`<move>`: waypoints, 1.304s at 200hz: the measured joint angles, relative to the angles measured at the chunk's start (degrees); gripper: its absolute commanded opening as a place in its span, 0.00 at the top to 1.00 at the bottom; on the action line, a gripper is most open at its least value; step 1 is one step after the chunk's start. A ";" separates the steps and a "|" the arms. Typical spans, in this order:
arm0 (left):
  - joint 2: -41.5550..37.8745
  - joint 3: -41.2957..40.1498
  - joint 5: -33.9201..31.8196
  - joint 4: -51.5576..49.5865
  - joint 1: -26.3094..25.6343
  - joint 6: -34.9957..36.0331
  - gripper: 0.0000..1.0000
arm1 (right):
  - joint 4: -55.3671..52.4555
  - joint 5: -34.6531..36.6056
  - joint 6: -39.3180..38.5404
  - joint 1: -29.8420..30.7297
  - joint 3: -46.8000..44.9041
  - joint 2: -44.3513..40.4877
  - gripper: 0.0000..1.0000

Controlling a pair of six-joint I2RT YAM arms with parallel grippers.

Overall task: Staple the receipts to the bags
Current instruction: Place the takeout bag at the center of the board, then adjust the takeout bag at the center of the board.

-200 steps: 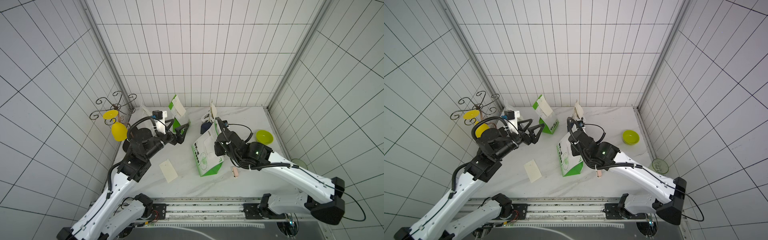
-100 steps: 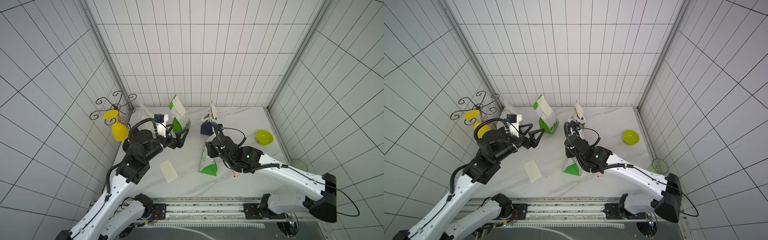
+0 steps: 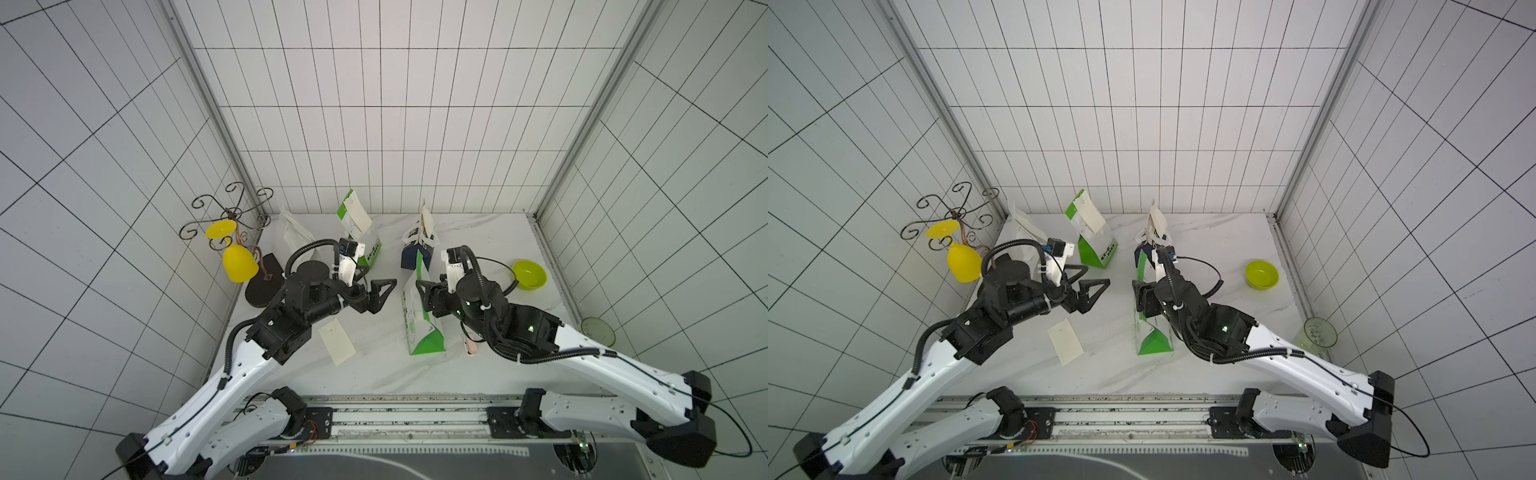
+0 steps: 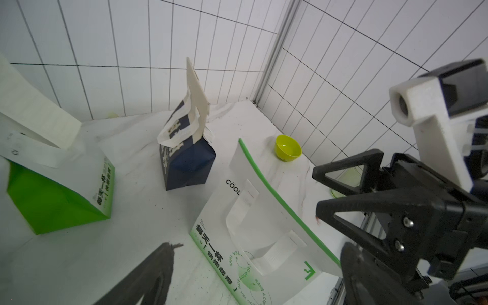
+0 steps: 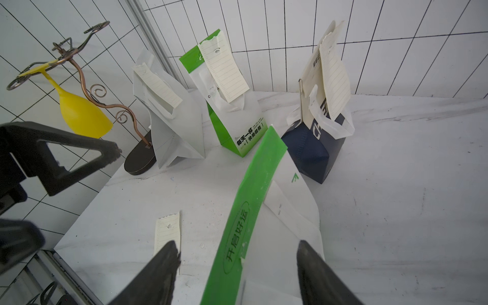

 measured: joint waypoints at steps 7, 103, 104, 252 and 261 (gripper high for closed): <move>0.85 0.81 -0.63 -0.61 -1.62 -0.02 0.04 | -0.02 0.04 -0.13 0.00 -0.50 -1.46 0.29; 24.04 14.08 -8.63 -8.22 -11.52 -1.01 0.27 | 0.28 2.62 -0.48 -0.02 -8.63 -17.81 0.29; 24.22 14.10 -8.63 -8.26 -11.52 -0.96 0.27 | 0.28 2.64 -0.48 -0.02 -8.68 -17.90 0.29; 37.05 33.77 -9.57 -29.00 -12.17 27.50 1.00 | -0.48 5.44 -1.51 -0.02 -14.95 -30.99 0.29; 36.44 33.09 -9.31 -28.61 -12.22 30.01 1.00 | -0.50 5.44 -1.51 -0.02 -15.19 -31.34 0.30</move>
